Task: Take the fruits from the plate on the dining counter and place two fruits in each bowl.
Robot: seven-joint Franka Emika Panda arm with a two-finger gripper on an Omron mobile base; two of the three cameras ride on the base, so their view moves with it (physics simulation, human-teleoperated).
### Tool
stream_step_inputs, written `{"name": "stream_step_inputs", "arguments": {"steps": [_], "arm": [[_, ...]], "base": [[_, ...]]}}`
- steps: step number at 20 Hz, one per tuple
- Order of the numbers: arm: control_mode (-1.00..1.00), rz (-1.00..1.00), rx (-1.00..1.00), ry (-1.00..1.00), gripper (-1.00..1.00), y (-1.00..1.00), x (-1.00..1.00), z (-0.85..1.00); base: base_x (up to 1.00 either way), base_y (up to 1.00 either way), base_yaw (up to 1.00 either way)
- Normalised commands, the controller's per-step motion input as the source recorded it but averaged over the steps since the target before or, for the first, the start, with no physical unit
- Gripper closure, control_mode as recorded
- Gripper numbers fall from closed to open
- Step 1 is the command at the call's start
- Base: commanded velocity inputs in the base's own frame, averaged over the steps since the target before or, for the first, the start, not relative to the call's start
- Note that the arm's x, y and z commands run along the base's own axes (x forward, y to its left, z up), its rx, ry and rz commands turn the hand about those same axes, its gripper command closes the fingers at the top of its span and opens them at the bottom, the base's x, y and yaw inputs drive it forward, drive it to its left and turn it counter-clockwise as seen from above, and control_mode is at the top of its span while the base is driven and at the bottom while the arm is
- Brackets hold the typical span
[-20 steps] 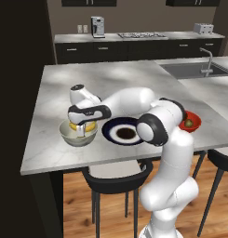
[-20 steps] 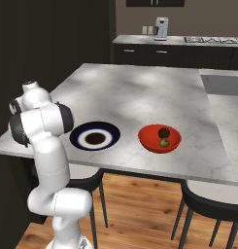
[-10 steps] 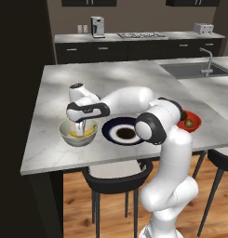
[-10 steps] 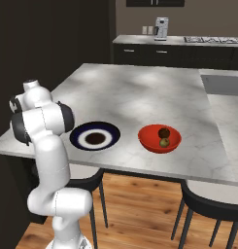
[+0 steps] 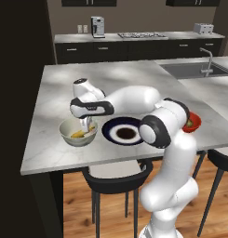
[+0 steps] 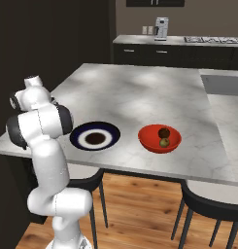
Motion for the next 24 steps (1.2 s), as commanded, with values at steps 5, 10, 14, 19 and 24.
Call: {"name": "stream_step_inputs", "arguments": {"steps": [5, 10, 14, 19, 24], "arm": [[-1.00, -0.18, 0.01, -0.17, -1.00, -1.00, -0.65, 0.45], [-1.00, -0.31, 0.09, -0.05, -1.00, -1.00, -0.40, 0.03], [-1.00, -0.45, 0.13, -0.17, -1.00, -0.93, -0.07, 0.14], [-1.00, -0.55, 0.10, -0.09, -1.00, -0.76, -0.10, 0.16], [-1.00, -0.43, 0.15, -0.16, -1.00, -0.24, -0.58, 0.24]], "base": [[0.00, 0.00, 0.00], [0.00, 0.00, 0.00], [0.00, 0.00, 0.00], [0.00, 0.00, 0.00], [0.00, 0.00, 0.00]]}}
